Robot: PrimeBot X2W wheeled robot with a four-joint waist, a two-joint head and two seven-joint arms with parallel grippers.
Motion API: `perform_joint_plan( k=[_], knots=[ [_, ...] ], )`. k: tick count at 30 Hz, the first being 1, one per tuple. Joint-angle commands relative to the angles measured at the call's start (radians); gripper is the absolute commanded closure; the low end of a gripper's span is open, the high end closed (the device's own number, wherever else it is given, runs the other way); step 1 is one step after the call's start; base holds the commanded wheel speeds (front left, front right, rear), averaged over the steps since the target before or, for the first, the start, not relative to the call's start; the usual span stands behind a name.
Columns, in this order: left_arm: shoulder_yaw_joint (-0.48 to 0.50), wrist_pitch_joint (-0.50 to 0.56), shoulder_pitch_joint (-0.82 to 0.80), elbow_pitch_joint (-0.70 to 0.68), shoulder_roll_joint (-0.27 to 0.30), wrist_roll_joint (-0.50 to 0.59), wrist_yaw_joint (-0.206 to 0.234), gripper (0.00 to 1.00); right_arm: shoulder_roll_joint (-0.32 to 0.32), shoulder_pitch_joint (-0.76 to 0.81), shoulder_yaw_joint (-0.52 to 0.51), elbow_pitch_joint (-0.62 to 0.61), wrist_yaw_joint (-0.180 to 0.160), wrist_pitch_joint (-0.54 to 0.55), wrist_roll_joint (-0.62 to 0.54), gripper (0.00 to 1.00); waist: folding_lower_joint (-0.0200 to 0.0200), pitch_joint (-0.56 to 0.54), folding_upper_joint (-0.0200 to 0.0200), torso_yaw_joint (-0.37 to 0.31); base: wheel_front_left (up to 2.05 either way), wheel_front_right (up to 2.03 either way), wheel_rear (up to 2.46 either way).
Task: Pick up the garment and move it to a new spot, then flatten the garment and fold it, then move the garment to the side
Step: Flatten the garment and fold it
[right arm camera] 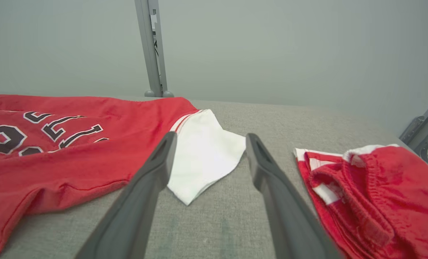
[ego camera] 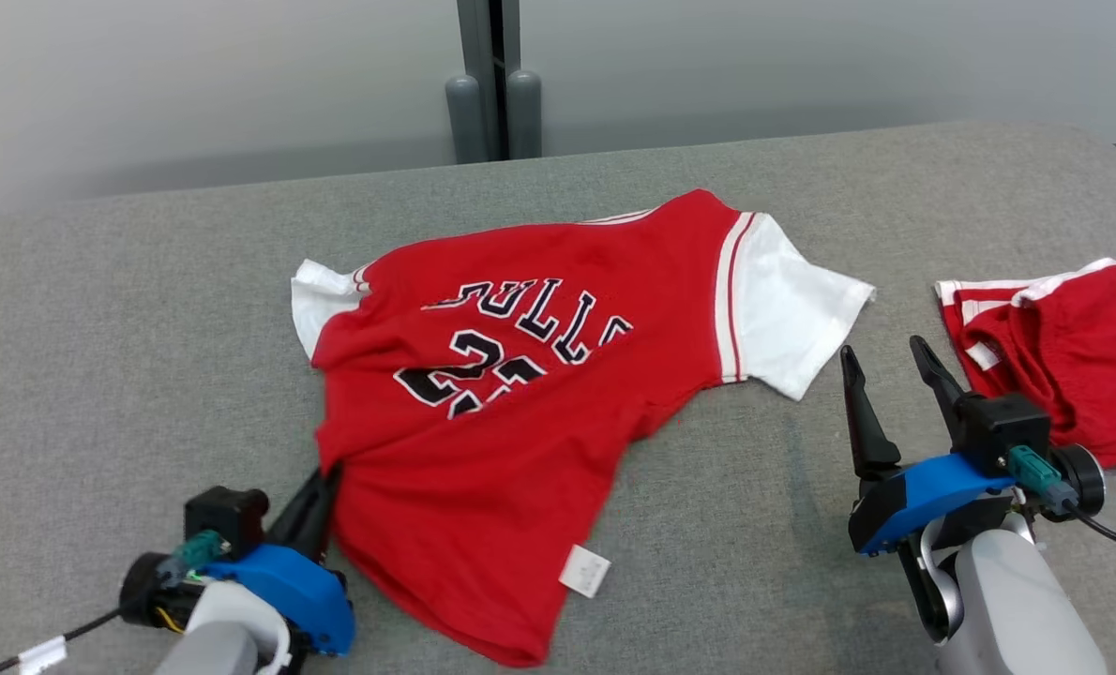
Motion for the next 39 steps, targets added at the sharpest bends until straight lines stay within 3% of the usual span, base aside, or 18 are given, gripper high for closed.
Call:
perform_joint_plan(
  k=[1,15,16,18,25,39],
  knots=[
    [0.028,0.0,-0.027,-0.009,0.02,0.008,0.01,1.0,-0.003,0.011,0.002,0.0,0.0,-0.005,0.008,0.0,-0.0001,0.002,0.0,0.008,0.0,0.0,0.0],
    [0.167,0.0,-0.19,0.061,0.194,0.103,0.028,1.0,-0.003,-0.012,0.068,-0.02,0.0,-0.005,0.044,0.0,-0.0001,0.04,0.0,-0.006,0.0,0.0,0.0],
    [0.176,0.0,-0.203,0.059,0.195,0.113,0.04,0.87,-0.003,-0.012,0.069,-0.021,0.0,-0.005,0.046,0.0,-0.0001,0.039,0.0,-0.008,0.0,0.0,0.0],
    [0.193,0.0,-0.209,0.055,0.197,0.128,0.067,0.0,-0.003,-0.01,0.073,-0.027,0.0,-0.005,0.052,0.0,-0.0001,0.038,0.0,-0.011,0.0,0.0,0.0],
    [0.29,0.0,-0.121,-0.013,0.131,0.155,0.135,0.0,-0.002,0.023,0.098,-0.054,0.0,-0.005,0.089,0.0,-0.0001,0.008,0.0,-0.005,0.0,0.0,0.0],
    [0.4,0.0,0.157,-0.166,-0.072,0.279,0.146,0.0,-0.003,0.142,0.115,-0.084,0.0,-0.005,0.132,0.0,-0.0001,-0.122,0.0,0.044,0.0,0.0,0.0]
  ],
)
